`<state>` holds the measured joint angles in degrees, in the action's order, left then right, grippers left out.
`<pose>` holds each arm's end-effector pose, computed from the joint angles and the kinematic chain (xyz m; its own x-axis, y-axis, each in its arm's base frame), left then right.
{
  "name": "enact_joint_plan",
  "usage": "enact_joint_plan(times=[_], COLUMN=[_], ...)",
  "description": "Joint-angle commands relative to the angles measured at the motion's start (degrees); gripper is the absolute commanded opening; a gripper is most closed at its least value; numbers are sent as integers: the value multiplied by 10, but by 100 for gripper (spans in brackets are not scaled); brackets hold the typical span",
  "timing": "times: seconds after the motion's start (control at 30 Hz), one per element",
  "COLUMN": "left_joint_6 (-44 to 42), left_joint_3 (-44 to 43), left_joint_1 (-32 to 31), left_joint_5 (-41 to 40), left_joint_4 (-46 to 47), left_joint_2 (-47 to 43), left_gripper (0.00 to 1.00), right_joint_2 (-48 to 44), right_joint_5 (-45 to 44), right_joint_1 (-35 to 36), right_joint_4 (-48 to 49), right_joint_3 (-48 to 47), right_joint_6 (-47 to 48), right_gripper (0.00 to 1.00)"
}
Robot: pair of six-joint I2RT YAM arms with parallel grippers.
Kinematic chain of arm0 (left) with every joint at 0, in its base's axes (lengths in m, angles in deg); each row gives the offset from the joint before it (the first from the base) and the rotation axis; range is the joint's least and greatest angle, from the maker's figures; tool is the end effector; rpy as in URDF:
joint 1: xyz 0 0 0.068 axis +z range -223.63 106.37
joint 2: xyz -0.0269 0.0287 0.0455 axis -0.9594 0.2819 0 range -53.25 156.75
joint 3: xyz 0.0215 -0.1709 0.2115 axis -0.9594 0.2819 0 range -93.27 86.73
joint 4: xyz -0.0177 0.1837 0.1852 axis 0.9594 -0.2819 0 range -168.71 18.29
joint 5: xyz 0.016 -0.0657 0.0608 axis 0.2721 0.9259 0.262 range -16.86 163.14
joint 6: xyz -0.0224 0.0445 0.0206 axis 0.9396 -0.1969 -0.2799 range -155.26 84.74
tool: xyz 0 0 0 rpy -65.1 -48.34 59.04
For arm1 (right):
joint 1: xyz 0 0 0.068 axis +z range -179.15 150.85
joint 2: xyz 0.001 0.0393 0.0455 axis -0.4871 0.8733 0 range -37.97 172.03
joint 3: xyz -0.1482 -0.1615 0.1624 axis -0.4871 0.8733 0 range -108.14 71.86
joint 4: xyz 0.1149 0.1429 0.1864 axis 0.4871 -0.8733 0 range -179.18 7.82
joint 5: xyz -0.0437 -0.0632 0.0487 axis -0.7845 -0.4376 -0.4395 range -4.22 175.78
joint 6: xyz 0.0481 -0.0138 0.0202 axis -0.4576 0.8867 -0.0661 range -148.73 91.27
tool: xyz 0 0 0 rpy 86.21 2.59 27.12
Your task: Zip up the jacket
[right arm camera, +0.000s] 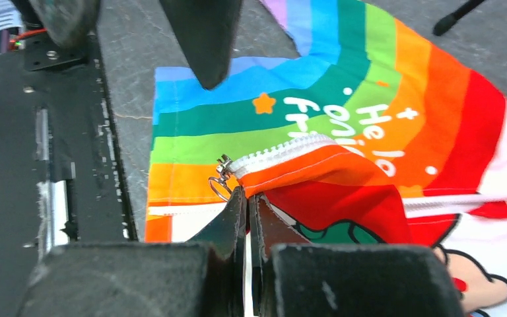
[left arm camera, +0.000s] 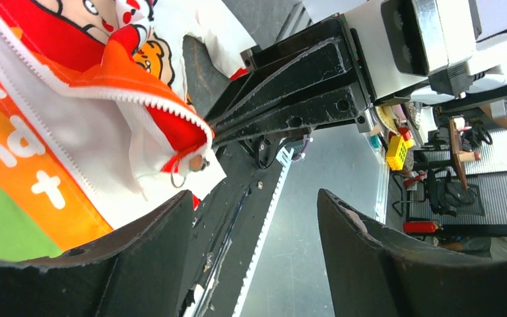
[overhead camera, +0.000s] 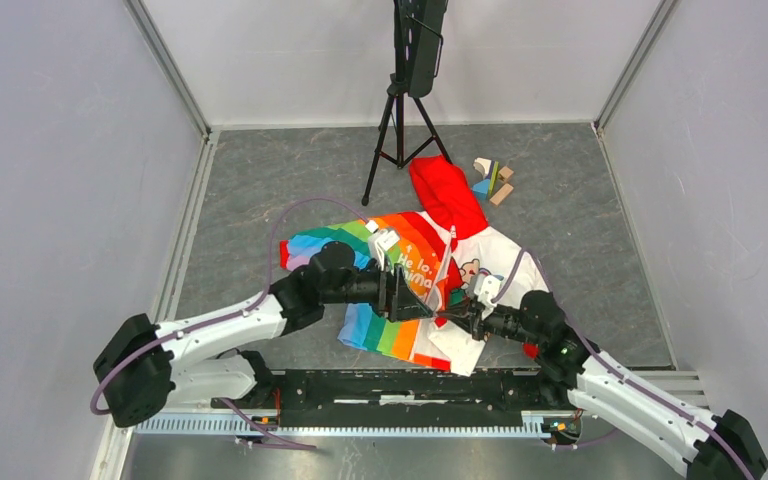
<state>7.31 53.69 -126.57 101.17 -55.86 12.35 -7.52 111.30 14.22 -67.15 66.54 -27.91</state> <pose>0.1377 -0.2102 0.2423 -0.7876 0.0521 -0.6140 0.6013 0.2824 -0.7474 0.0944 0.1101 0.1789 -0.1142 -0.1255 -0.9855 -0.9297 0.3631 0.0615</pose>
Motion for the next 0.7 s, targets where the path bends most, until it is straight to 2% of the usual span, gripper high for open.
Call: enact_joint_plan(times=[0.0,0.17,0.33,0.4,0.53,0.67], left_joint_6=[-21,-22,-16,-12,1,12], left_joint_3=[-55,-146,-248,-289,-356,-406], left_joint_1=[2,-10,-48,-64,-85,-101], left_joint_5=[-25,-101,-176,-193,-200,-212], left_joint_4=[-186,-415,-574,-618,-682,-718], left_joint_2=[-21,24,129,185,288,354], left_gripper=[74,65,62,61,57,54], right_joint_2=[-13,-7,-6,-14,-57,-92], right_joint_5=[-68,-118,-304,-341,-351,-371], right_joint_1=[-1,-1,-1,-1,-1,-1], right_joint_4=[-24,-40,-95,-117,-116,-116], right_joint_3=[-5,-15,-40,-50,-41,-23], right_joint_6=[44,27,-72,-96,-111,-114], right_gripper=[0,0,0,0,0,0])
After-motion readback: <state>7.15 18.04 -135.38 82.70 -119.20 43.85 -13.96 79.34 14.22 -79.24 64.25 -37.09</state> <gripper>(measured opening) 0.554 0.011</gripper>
